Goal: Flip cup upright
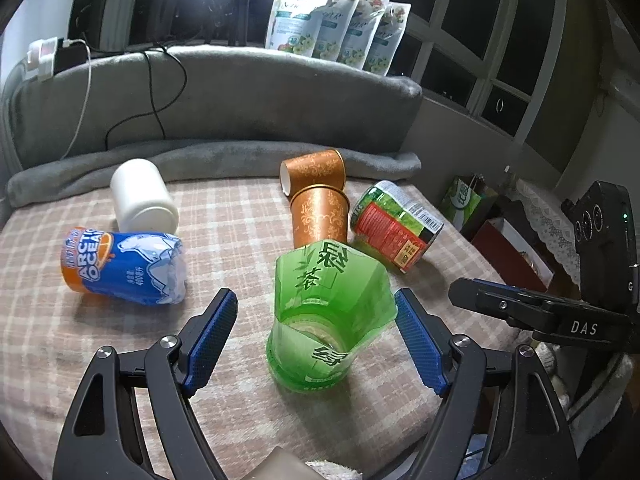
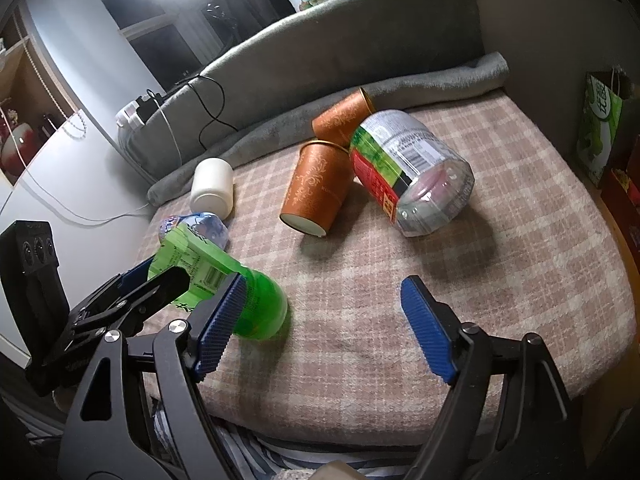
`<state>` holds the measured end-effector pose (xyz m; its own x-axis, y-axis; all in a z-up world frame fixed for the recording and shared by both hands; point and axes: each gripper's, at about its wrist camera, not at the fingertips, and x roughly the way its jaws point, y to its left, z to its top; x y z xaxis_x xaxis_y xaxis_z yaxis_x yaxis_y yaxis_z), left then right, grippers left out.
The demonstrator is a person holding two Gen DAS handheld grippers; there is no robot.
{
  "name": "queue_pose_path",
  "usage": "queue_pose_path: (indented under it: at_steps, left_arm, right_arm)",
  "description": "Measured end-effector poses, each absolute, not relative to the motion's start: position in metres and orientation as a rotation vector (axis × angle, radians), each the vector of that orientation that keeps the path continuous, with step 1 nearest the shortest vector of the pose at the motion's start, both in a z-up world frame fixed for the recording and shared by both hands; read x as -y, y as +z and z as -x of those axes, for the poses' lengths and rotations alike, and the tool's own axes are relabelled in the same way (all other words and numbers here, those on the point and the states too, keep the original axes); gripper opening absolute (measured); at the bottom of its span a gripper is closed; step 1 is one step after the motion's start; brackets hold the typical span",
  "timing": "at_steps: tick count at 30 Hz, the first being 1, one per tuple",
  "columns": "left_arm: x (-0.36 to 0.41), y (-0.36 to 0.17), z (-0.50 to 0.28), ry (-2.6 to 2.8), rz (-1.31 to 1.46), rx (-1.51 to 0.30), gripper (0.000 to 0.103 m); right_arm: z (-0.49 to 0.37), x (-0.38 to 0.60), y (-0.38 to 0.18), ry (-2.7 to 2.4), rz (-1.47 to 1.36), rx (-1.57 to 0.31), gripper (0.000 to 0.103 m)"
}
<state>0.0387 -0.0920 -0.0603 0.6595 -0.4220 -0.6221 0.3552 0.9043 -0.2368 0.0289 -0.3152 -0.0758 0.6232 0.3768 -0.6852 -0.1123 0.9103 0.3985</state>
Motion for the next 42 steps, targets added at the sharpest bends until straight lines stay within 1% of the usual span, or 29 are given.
queue_pose_path:
  at_steps: [12, 20, 22, 23, 24, 28, 30, 32, 37, 42]
  left_arm:
    - [0.071, -0.028, -0.013, -0.418, 0.096, -0.596, 0.081]
    - [0.046, -0.015, 0.003, -0.298, 0.076, -0.484, 0.081]
    - [0.041, -0.013, 0.005, -0.272, 0.07, -0.464, 0.081]
    - [0.038, -0.013, 0.006, -0.258, 0.072, -0.458, 0.081]
    - [0.035, -0.012, 0.007, -0.249, 0.075, -0.454, 0.081]
    - [0.026, -0.013, 0.008, -0.204, 0.081, -0.44, 0.082]
    - [0.023, -0.014, 0.009, -0.191, 0.081, -0.439, 0.082]
    - [0.02, -0.013, 0.012, -0.18, 0.083, -0.433, 0.082]
    - [0.016, -0.011, 0.015, -0.161, 0.086, -0.415, 0.082]
    - [0.015, -0.011, 0.014, -0.162, 0.094, -0.418, 0.082]
  right_arm:
    - [-0.019, 0.303, -0.056, 0.259, -0.257, -0.755, 0.083]
    - [-0.011, 0.293, -0.047, 0.207, -0.184, -0.677, 0.083]
    - [-0.01, 0.291, -0.044, 0.191, -0.17, -0.657, 0.085]
    - [-0.009, 0.29, -0.043, 0.179, -0.163, -0.644, 0.088]
    - [-0.007, 0.289, -0.041, 0.166, -0.153, -0.627, 0.089]
    - [-0.004, 0.285, -0.033, 0.117, -0.12, -0.568, 0.091]
    - [-0.001, 0.283, -0.028, 0.086, -0.108, -0.528, 0.097]
    - [0.003, 0.282, -0.023, 0.057, -0.094, -0.482, 0.1]
    - [0.008, 0.274, -0.013, 0.003, -0.031, -0.4, 0.103]
    - [0.009, 0.27, -0.011, 0.002, -0.013, -0.391, 0.103]
